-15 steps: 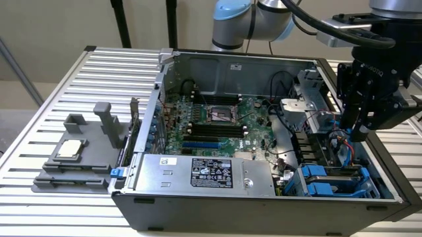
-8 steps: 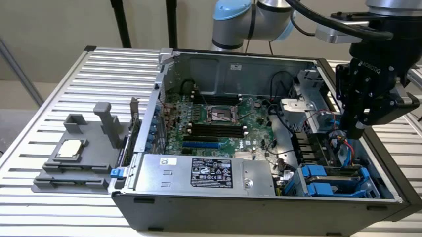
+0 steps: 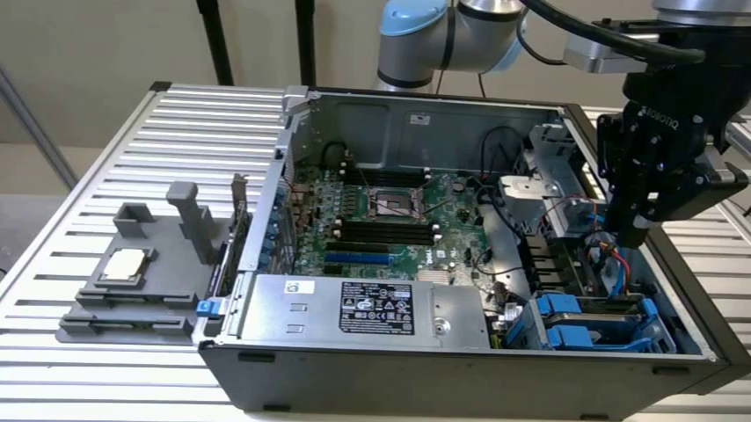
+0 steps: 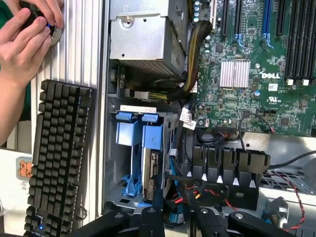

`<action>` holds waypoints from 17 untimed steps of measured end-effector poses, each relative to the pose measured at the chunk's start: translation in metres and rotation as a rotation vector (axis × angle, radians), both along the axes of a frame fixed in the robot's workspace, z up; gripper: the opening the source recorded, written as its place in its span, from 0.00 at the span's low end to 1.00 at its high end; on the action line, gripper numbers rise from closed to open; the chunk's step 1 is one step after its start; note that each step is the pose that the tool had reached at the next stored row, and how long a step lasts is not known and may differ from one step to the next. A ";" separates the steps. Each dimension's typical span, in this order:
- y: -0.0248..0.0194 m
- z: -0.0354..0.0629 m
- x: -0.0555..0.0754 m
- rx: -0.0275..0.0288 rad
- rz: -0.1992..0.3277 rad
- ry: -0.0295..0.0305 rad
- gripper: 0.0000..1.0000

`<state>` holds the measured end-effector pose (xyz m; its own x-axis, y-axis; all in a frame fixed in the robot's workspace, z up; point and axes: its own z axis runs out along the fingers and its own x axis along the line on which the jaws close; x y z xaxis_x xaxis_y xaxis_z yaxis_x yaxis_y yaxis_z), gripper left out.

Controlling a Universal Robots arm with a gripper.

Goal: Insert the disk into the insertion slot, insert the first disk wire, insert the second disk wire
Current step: 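Insert the second disk wire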

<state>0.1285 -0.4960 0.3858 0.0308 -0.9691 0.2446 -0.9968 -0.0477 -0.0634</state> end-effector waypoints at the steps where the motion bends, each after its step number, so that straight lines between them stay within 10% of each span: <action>1: 0.0000 0.0000 0.000 -0.0003 0.000 0.0008 0.30; 17: 0.0041 -0.0001 0.006 -0.0151 0.000 0.0122 0.29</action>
